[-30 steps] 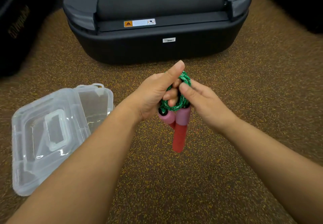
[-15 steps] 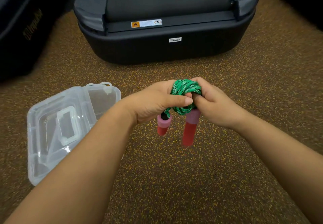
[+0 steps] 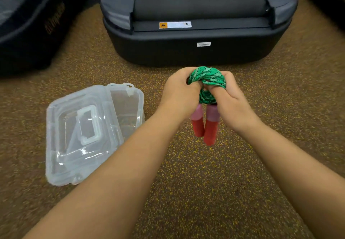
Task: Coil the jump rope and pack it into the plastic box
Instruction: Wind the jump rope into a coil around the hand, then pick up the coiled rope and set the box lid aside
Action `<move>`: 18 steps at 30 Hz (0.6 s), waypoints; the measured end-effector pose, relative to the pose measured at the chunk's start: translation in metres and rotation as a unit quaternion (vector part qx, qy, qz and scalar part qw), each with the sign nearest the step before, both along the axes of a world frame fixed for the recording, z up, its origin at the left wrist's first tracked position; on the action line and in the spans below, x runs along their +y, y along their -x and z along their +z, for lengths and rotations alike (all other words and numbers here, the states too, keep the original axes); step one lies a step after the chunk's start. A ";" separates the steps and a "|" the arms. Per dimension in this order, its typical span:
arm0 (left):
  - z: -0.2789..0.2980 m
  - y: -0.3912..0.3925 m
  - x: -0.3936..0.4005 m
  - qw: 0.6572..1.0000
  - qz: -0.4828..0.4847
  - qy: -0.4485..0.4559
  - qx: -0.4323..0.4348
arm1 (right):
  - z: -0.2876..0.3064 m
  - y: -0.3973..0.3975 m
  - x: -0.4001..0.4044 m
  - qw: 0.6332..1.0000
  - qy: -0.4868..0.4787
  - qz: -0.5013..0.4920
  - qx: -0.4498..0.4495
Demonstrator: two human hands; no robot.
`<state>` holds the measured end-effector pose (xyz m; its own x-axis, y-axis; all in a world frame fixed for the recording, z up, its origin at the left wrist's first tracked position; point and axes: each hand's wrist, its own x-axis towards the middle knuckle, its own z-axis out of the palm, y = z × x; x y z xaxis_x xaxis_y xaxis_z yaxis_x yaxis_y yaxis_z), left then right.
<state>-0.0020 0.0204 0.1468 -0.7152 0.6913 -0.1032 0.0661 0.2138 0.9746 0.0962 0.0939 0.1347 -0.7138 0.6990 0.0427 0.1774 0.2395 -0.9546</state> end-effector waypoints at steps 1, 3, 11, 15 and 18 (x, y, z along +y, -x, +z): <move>0.002 0.002 -0.001 1.000 0.011 -0.002 -0.011 | -0.001 0.005 -0.002 1.000 0.014 0.009 0.006; 0.005 0.007 -0.003 0.999 0.036 0.004 -0.028 | 0.000 0.012 -0.006 0.998 0.048 0.039 0.019; -0.010 0.002 -0.013 0.997 0.078 -0.010 -0.001 | -0.019 0.035 -0.021 0.992 -0.068 -0.084 0.072; -0.015 -0.004 -0.017 0.993 0.105 -0.026 0.040 | -0.018 0.045 -0.022 0.993 -0.053 -0.069 0.084; -0.013 -0.009 -0.027 0.989 0.108 0.017 0.102 | -0.016 0.052 -0.024 0.994 -0.048 -0.045 0.083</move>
<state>0.0065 -0.0067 0.1338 -0.8540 0.5189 0.0377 0.2091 0.2758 0.9382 0.0444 0.0695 0.1189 -0.6260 0.7471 0.2237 0.0447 0.3207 -0.9461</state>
